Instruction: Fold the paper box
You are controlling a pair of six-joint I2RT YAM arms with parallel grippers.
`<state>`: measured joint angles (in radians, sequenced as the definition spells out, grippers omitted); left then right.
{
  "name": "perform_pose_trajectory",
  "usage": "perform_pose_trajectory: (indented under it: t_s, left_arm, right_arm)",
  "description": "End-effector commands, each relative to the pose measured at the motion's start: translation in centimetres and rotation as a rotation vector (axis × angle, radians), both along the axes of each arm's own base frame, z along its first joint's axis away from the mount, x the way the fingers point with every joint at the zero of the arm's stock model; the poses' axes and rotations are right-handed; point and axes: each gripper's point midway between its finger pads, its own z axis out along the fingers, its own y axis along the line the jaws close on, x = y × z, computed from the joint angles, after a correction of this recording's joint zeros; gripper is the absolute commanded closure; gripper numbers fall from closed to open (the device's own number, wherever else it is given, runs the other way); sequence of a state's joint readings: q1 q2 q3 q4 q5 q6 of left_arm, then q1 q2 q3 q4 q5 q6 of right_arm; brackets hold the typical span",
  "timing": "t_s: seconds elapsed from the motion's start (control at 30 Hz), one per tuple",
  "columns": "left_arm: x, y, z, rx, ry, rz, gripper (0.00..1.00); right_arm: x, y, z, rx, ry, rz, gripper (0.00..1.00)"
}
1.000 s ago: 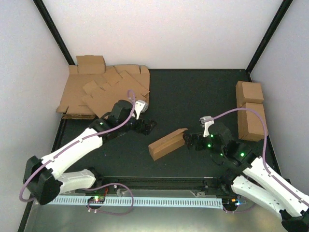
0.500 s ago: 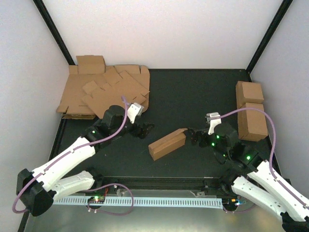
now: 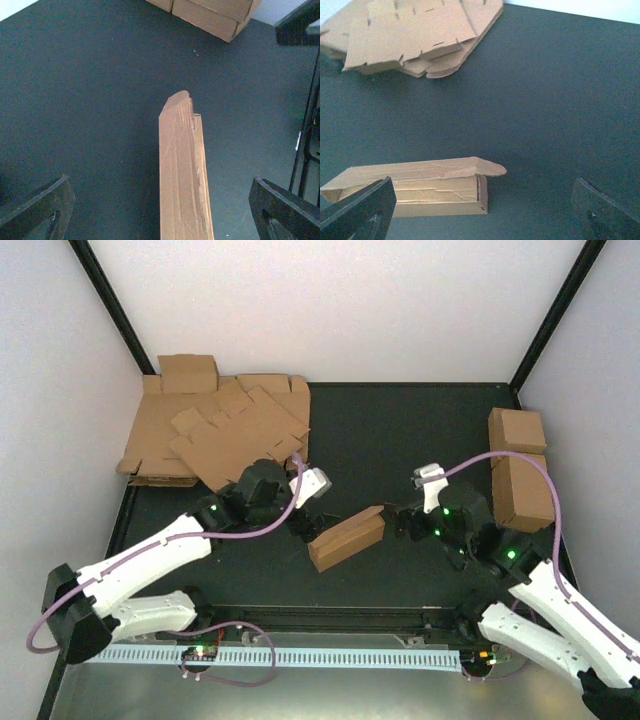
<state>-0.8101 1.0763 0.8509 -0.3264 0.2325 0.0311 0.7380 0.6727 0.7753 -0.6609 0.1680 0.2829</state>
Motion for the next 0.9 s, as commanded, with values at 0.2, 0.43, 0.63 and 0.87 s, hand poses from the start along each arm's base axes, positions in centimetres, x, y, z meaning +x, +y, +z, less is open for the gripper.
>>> perform_pose_trajectory:
  t_s: [0.2,0.43,0.63,0.87]
  left_arm:
    - [-1.7,-3.2,-3.1,0.209,0.056,-0.083,0.01]
    - [-2.9,-4.4,-8.3,0.297,0.258,-0.080,0.01]
    - [-2.1,-4.2,-10.3,0.371,0.279,-0.036,0.01]
    - [-1.6,-3.9,-10.9,0.412,0.272,-0.016,0.12]
  right_arm:
    - [0.9,1.4,1.5,-0.118,-0.065,0.119,0.00]
    - [0.4,0.4,1.7,-0.072,-0.101,0.078,0.01]
    - [0.4,0.2,1.8,-0.071,-0.109,0.073,0.01]
    - [0.4,0.4,1.5,-0.070,-0.102,0.079,0.01]
